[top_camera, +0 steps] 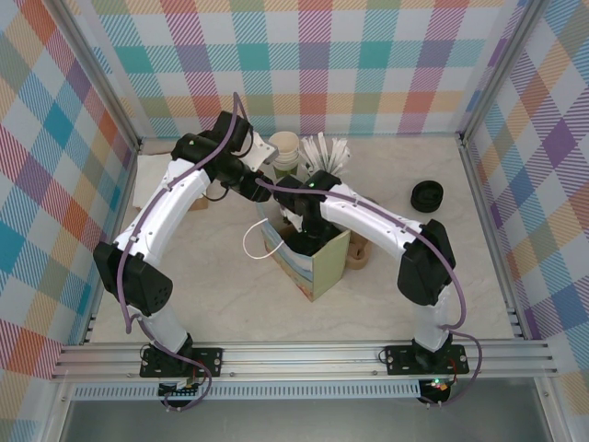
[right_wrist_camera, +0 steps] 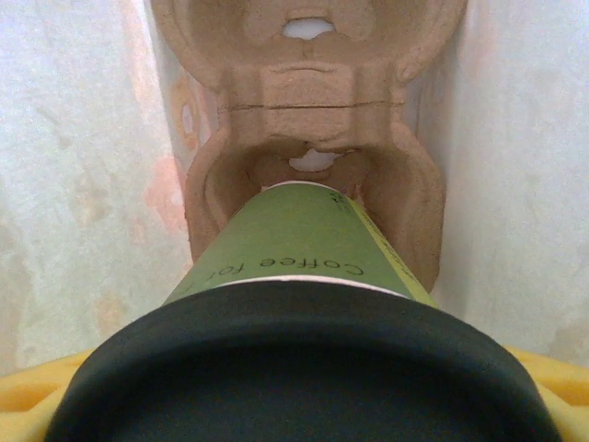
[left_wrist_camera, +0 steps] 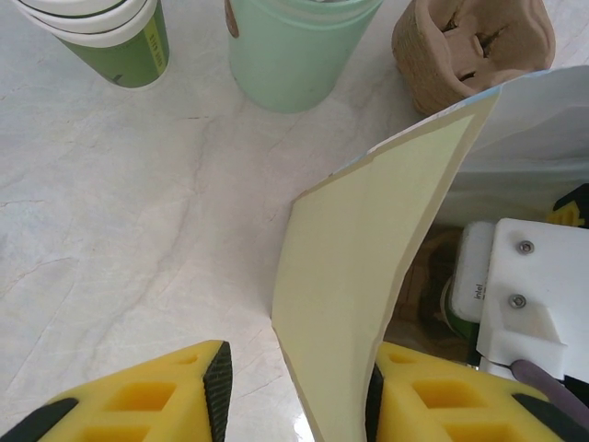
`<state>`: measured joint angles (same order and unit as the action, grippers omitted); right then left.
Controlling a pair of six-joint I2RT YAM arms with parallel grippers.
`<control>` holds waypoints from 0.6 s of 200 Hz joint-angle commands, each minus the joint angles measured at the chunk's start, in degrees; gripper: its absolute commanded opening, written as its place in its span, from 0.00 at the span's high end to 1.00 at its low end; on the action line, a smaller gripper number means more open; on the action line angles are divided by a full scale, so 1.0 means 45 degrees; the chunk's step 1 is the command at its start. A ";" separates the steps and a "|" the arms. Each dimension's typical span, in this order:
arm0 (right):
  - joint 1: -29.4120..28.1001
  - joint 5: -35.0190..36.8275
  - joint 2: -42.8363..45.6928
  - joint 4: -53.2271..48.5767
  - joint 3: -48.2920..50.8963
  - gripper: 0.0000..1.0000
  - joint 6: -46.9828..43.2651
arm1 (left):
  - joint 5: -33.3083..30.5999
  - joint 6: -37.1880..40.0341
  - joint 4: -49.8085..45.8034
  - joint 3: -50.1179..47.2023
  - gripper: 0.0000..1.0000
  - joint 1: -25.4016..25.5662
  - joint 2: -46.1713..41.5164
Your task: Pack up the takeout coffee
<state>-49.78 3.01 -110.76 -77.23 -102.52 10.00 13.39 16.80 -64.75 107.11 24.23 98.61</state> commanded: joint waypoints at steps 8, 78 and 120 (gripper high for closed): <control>0.0021 0.0006 0.0370 0.0244 0.0527 0.35 -0.0249 | -0.0026 0.0140 -0.0226 -0.0091 0.57 -0.0169 -0.0236; 0.0046 -0.0194 0.0414 0.1088 0.1537 0.35 -0.0366 | -0.0088 0.0137 -0.0240 -0.0093 0.55 -0.0169 -0.0180; 0.0036 -0.0227 0.0371 0.1404 0.2056 0.35 -0.0403 | -0.0089 0.0135 -0.0254 -0.0108 0.53 -0.0169 -0.0175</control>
<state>-49.78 2.72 -110.06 -70.24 -95.18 9.52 12.53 16.99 -64.77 107.07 24.23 98.61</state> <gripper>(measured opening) 0.841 0.467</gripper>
